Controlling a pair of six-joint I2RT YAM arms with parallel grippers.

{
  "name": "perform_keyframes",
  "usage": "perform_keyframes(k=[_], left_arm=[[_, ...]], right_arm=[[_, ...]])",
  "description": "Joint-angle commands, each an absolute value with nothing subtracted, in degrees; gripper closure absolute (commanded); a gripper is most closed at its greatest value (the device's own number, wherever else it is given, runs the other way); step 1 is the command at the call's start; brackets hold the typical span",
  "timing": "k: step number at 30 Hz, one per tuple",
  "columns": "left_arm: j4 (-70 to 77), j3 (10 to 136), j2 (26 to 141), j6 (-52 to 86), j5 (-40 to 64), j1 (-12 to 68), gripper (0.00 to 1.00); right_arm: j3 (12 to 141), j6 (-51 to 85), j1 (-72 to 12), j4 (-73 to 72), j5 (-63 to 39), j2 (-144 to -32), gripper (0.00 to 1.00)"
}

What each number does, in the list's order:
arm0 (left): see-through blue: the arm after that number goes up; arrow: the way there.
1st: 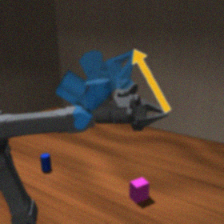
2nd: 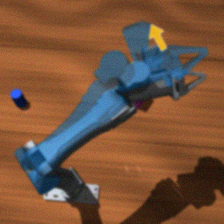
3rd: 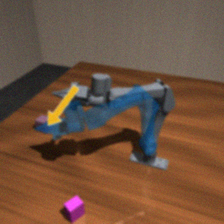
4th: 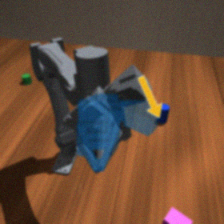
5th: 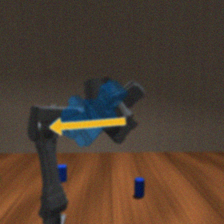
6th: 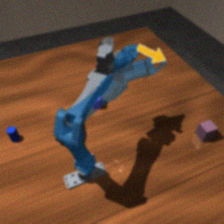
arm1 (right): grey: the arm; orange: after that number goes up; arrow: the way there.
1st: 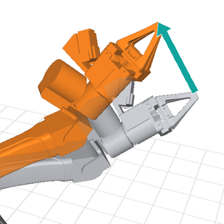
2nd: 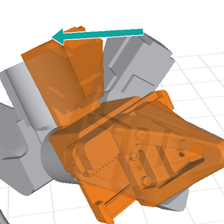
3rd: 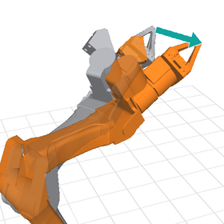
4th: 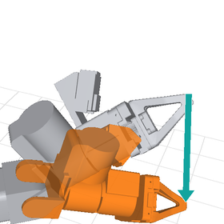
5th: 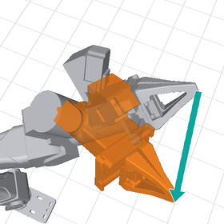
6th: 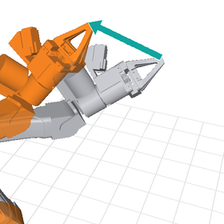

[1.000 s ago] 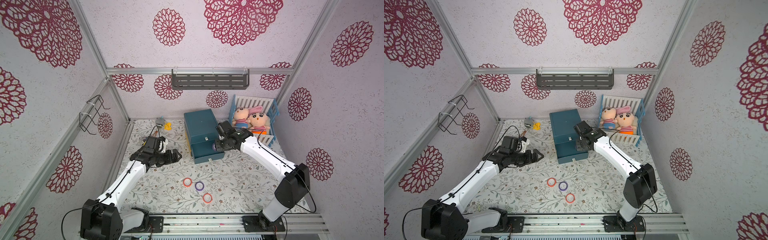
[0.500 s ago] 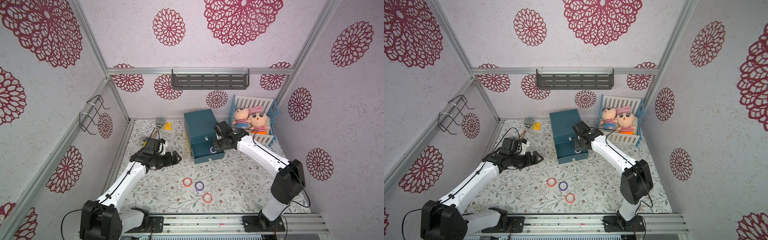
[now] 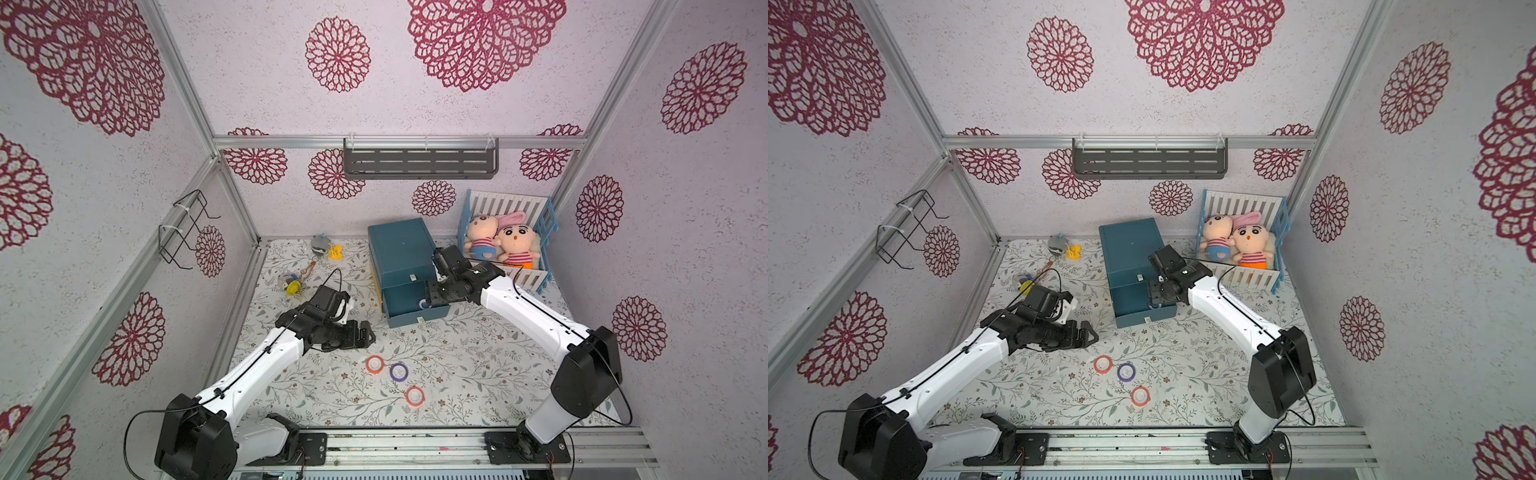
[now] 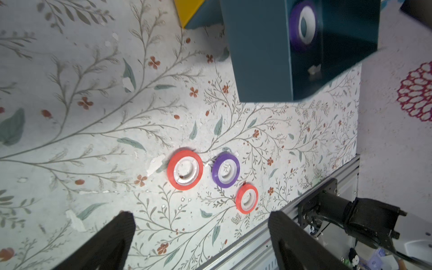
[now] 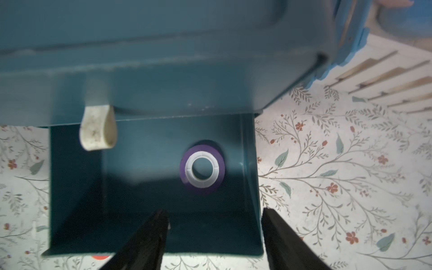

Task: Place the transparent tape into the drawer according to color
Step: Place the tape in the drawer, then pick up the tape at the center of the board.

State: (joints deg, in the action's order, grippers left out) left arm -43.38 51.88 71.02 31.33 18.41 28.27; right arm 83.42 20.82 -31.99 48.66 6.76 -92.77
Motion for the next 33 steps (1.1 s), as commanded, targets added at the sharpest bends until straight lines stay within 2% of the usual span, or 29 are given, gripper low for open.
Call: perform_keyframes(k=[1, 5, 9, 19, 23, 33], left_arm=[[-47.9, 53.3, 72.3, 31.6, 13.3, 32.4, 0.03], [-50.7, 54.8, 74.0, 34.0, 8.3, 38.3, 0.03], [-49.9, 56.2, 77.3, 37.1, 6.7, 44.2, 0.03], [-50.6, 65.3, 90.3, 38.1, 1.3, 54.0, 0.01], [-50.6, 68.0, 93.8, 37.6, 0.4, 55.3, 0.0], [-47.3, 71.6, 101.1, 37.0, 1.6, 57.5, 0.07]], right_arm=[[81.5, 21.9, -31.6, 46.8, 4.8, -86.7, 0.2], [76.8, 23.0, -31.6, 46.0, 4.0, -82.2, 0.08], [72.7, 23.9, -31.6, 45.7, 4.1, -78.0, 0.01], [66.5, 24.7, -31.2, 47.2, 5.2, -70.6, 0.01], [64.5, 24.8, -30.1, 47.5, 5.4, -68.0, 0.01], [61.1, 24.7, -26.6, 48.4, 4.8, -63.2, 0.01]])
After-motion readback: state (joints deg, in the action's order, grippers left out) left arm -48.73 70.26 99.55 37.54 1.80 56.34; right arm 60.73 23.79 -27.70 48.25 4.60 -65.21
